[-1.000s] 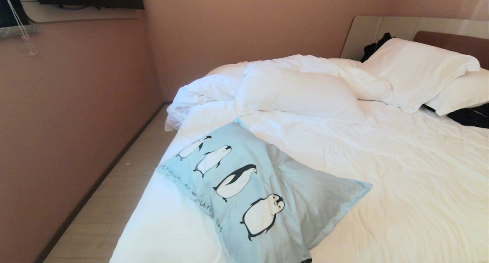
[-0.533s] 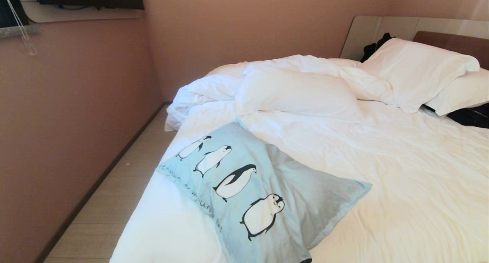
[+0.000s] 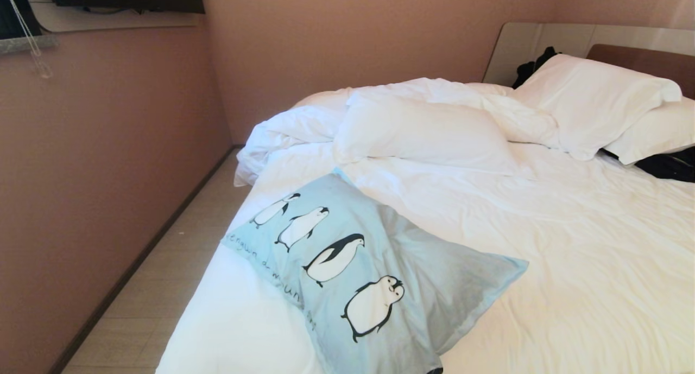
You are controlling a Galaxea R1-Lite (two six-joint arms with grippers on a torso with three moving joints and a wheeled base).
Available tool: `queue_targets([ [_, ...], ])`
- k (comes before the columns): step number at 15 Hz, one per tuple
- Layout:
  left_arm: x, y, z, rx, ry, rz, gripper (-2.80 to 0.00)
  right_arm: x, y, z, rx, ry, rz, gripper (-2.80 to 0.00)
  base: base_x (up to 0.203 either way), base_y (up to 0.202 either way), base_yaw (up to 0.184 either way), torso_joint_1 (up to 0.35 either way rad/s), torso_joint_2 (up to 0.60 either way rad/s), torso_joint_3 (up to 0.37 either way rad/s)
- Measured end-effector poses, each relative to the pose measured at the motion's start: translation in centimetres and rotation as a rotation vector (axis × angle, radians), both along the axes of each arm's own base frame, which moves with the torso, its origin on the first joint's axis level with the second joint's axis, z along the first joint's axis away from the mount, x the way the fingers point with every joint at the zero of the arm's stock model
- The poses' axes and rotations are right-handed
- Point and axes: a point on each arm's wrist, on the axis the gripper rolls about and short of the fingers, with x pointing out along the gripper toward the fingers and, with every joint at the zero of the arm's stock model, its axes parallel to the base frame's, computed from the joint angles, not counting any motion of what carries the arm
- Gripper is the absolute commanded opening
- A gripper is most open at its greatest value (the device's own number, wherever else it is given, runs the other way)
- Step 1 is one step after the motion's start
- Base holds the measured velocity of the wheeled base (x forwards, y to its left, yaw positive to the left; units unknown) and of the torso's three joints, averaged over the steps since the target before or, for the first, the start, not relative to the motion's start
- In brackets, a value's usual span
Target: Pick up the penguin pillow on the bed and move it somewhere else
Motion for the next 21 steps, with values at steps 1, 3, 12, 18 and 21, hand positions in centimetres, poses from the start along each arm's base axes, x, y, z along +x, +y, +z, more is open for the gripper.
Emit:
queue_targets([
  [1, 0.0, 0.0, 0.0, 0.000, 0.000, 0.000, -2.80, 0.2, 0.1, -0.3, -0.019, 0.014, 0.023, -2.80, 0.000, 0.000, 0.000, 0.000, 0.00, 0.000],
  [3, 0.0, 0.0, 0.0, 0.000, 0.000, 0.000, -2.80, 0.6, 0.1, -1.1, -0.037, 0.046, 0.066, -2.80, 0.000, 0.000, 0.000, 0.000, 0.00, 0.000],
  [12, 0.0, 0.0, 0.0, 0.000, 0.000, 0.000, -2.80, 2.2, 0.2, -4.8, -0.034, 0.183, 0.107, -2.80, 0.000, 0.000, 0.000, 0.000, 0.00, 0.000],
  [18, 0.0, 0.0, 0.0, 0.000, 0.000, 0.000, -2.80, 2.6, 0.2, -6.0, -0.016, 0.224, 0.132, -2.80, 0.000, 0.000, 0.000, 0.000, 0.00, 0.000],
  [21, 0.0, 0.0, 0.0, 0.000, 0.000, 0.000, -2.80, 2.6, 0.3, -6.1, -0.016, 0.223, 0.141, -2.80, 0.000, 0.000, 0.000, 0.000, 0.00, 0.000],
])
